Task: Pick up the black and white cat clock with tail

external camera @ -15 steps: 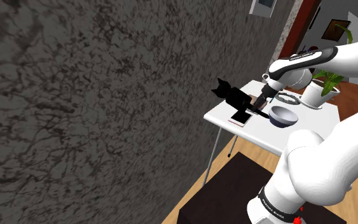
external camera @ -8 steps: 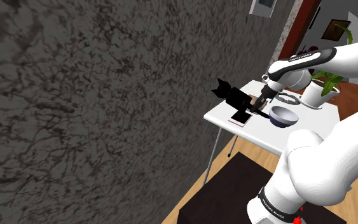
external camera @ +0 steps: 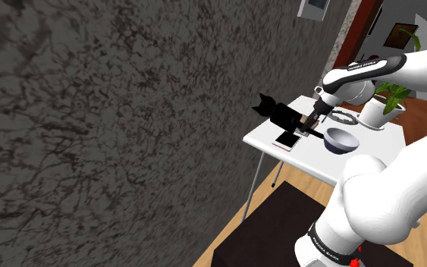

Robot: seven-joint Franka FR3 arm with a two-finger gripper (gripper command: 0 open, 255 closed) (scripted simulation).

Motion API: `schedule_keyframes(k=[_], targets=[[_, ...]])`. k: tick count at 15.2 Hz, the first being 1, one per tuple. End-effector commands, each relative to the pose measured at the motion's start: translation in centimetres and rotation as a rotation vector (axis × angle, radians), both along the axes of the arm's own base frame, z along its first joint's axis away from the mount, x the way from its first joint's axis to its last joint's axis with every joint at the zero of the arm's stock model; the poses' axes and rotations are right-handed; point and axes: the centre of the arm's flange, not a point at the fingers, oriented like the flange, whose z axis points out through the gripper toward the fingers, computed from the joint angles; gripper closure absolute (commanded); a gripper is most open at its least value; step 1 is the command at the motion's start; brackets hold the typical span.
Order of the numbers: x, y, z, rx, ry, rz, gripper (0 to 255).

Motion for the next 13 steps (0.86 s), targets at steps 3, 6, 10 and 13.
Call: schedule_keyframes(k=[3,6,10,13], targets=[[0.4,0.1,2.3,-0.002,-0.005,0.007,255],[0.4,0.1,3.9,-0.002,-0.005,0.007,255],[0.4,0.1,6.0,-0.002,-0.005,0.007,255],[0.4,0.1,6.6,-0.002,-0.005,0.007,255]])
